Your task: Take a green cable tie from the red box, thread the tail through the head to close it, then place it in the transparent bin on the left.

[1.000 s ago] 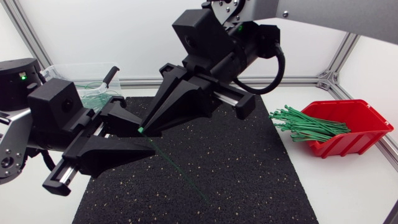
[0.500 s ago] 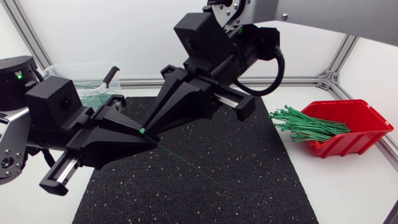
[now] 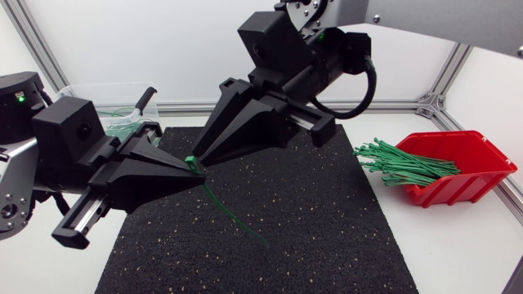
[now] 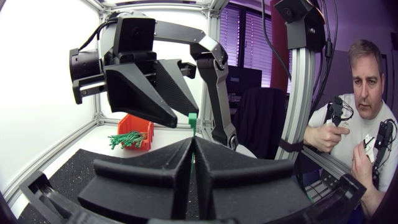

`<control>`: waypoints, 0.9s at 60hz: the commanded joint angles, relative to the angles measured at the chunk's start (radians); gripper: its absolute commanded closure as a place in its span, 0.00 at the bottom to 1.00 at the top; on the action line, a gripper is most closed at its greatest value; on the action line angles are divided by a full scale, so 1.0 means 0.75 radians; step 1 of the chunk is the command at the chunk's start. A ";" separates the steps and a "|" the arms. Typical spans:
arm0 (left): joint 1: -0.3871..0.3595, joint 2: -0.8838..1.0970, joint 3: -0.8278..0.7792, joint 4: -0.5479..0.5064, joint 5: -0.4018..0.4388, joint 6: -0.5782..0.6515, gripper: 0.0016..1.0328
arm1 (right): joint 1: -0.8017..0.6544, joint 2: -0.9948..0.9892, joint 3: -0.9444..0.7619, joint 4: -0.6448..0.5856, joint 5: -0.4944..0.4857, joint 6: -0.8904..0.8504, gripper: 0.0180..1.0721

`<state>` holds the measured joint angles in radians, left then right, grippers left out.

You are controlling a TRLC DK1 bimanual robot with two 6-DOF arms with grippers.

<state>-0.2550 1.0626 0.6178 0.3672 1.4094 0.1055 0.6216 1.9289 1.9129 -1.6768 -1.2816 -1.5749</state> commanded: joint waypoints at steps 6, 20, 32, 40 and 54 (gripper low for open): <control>0.015 0.021 0.011 0.018 0.005 -0.040 0.96 | -0.039 0.052 0.080 -0.210 0.011 0.028 0.47; 0.050 0.052 0.041 0.020 -0.055 -0.057 0.97 | -0.074 0.067 0.082 -0.033 0.095 0.196 0.47; 0.050 0.080 0.072 0.014 -0.153 -0.057 0.97 | -0.101 0.052 0.037 0.368 0.283 0.543 0.47; 0.050 0.087 0.093 0.012 -0.235 -0.053 0.97 | -0.103 -0.005 -0.076 0.655 0.424 0.734 0.47; 0.070 0.154 0.119 -0.001 -0.353 -0.034 0.97 | -0.090 -0.177 -0.348 0.996 0.565 0.910 0.48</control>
<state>-0.2111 1.1507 0.6788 0.3660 1.1625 0.0784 0.5480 1.8725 1.7134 -0.9764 -0.8742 -0.9604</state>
